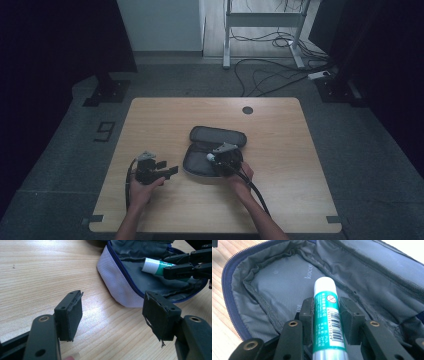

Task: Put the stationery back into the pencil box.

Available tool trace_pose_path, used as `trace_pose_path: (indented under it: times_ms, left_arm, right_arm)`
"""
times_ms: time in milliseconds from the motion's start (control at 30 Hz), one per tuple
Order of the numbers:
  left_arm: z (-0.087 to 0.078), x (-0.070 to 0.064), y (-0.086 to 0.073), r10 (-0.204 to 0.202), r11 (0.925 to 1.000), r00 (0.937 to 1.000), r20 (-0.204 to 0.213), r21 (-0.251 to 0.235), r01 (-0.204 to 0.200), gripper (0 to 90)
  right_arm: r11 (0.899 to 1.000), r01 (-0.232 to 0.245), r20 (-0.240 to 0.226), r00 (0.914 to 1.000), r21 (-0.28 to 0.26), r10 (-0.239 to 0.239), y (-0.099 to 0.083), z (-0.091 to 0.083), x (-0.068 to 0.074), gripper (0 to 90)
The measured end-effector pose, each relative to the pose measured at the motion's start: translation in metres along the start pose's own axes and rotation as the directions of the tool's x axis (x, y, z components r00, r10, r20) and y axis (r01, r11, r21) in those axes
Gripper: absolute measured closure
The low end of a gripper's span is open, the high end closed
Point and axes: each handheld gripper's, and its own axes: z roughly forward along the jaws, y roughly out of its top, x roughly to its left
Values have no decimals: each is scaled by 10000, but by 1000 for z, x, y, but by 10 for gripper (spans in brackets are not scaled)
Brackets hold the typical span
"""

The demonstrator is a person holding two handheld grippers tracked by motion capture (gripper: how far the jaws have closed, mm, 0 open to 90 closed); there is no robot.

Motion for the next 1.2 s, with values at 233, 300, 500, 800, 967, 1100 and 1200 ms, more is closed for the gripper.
trace_pose_path:
  times_ms: [233, 300, 500, 800, 967, 1100, 1200]
  left_arm:
    - [0, 1, 0, -21, 10000, 10000, -16, -7, 21, 321]
    - [-1, 1, 0, -26, 10000, 10000, -15, -17, 26, 320]
    - [-2, 2, 0, -40, 10000, 10000, -34, -41, 39, 321]
    - [-2, 1, -1, -18, 10000, 10000, 12, -33, 18, 320]
    - [-2, 0, -1, -6, 10000, 10000, -14, -1, 6, 319]
    - [0, 1, -2, -16, 10000, 10000, -94, 83, 17, 318]
    - [0, 1, -3, -35, 9999, 9999, -110, 117, 37, 318]
  right_arm:
    - [9995, -174, 332, 9993, -271, 183, -1, -5, 0, 438]
    - [9978, -365, 271, 9989, -561, 380, -1, -11, -2, 421]
    - [9870, -860, -267, 9962, -1357, 831, -6, -30, -8, 416]
    - [9628, -1300, -449, 9914, -2370, 1229, -27, -65, -24, 431]
    - [9574, -1456, -326, 9893, -2493, 1420, -45, -77, -37, 426]
    - [9500, -1637, -197, 9862, -2659, 1644, -63, -89, -49, 425]
    - [9485, -1732, -156, 9844, -2652, 1754, -70, -94, -55, 424]
